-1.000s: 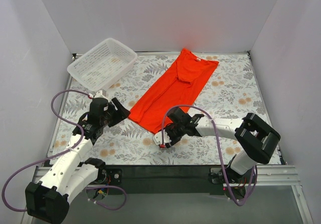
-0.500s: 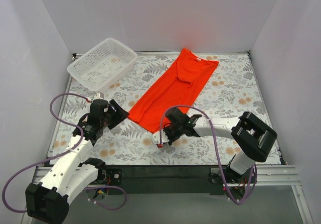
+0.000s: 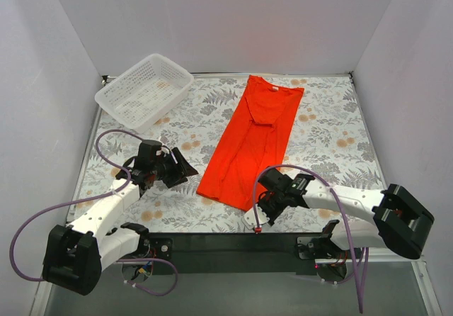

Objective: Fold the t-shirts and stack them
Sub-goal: Fold the tshirt

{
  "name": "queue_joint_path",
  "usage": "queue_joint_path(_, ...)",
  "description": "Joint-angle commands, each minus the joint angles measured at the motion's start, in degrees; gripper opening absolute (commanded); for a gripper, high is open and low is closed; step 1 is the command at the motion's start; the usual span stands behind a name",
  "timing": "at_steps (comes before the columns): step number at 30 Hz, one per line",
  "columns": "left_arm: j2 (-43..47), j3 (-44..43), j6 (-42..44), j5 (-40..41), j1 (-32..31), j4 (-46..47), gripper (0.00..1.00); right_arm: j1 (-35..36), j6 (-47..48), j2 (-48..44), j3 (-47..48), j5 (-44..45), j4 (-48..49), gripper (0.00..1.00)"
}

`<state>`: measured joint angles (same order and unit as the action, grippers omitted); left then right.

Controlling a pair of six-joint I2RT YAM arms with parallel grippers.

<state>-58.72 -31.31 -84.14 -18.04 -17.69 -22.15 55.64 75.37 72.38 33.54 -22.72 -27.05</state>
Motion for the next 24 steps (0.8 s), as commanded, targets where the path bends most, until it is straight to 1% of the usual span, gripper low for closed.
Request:
queue_joint_path(1, -2.89, 0.29, 3.62, -10.68, 0.2, 3.43, 0.51, 0.44, 3.55, -4.52, -4.17, -1.19, -9.07, 0.01)
queue_joint_path(5, -4.56, -0.33, 5.38, -12.01, -1.28, 3.35, 0.51, 0.44, 3.64, -9.17, -7.43, -0.66, -10.65, 0.01)
queue_joint_path(8, -5.0, -0.94, 6.18, -11.67, -2.43, 2.38, 0.51, 0.44, 3.73, -10.59, -9.01, -1.1, -11.53, 0.01)
queue_joint_path(11, -4.92, -1.73, 7.58, -10.7, -5.23, 0.98, 0.51, 0.44, 3.64, -11.73, -9.89, -1.27, -11.97, 0.01)
queue_joint_path(12, -4.83, -2.17, 9.33, -10.52, -5.94, 0.54, 0.51, 0.44, 3.47, -12.26, -9.98, -1.19, -11.98, 0.01)
queue_joint_path(13, -4.65, -2.79, 10.56, -10.52, -6.65, 0.01, 0.51, 0.35, 2.51, -12.52, -9.9, -1.1, -11.8, 0.04)
queue_joint_path(14, -4.39, -5.49, 12.49, -10.35, -8.48, -2.17, 0.51, 0.44, 1.63, -12.79, -9.64, -1.19, -11.8, 0.12)
queue_joint_path(15, -4.13, -7.43, 14.33, -9.04, -9.46, -3.67, 0.51, 0.44, 0.57, -13.57, -8.59, -1.19, -11.71, 0.28)
queue_joint_path(16, -3.78, -9.02, 17.49, -8.59, -10.6, -4.91, 0.52, 0.35, -2.05, -14.1, -7.71, -1.01, -11.8, 0.38)
queue_joint_path(17, -3.08, -12.08, 19.87, -9.37, -12.26, -4.48, 0.52, 0.09, -3.38, -14.63, -6.66, -0.92, -11.97, 0.44)
queue_joint_path(19, -1.32, -15.17, 26.79, -9.82, -13.59, -4.56, 0.54, -1.14, -5.32, -16.39, -2.79, -2.85, -13.02, 0.46)
queue_joint_path(20, -0.96, -16.4, 29.1, -10.78, -13.68, -4.83, 0.54, -3.06, -6.54, -16.83, -1.73, -3.73, -13.99, 0.49)
queue_joint_path(21, -0.09, -18.5, 32.08, -14.0, -13.77, -4.83, 0.54, -4.21, -7.25, -17.62, -0.42, -5.21, -14.26, 0.5)
queue_joint_path(22, 0.35, -19.22, 34.46, -14.65, -13.77, -4.83, 0.54, -5.35, -7.95, -18.06, 1.07, -5.66, -14.35, 0.51)
queue_joint_path(23, 0.88, -19.58, 40.31, -15.61, -13.95, -4.74, 0.55, -8.15, -9.09, -18.58, 1.7, -6.02, -14.35, 0.51)
queue_joint_path(24, 2.45, -18.88, 44.02, -16.05, -14.12, -4.74, 0.64, -9.57, -9.54, -19.55, 2.23, -6.8, -14.17, 0.52)
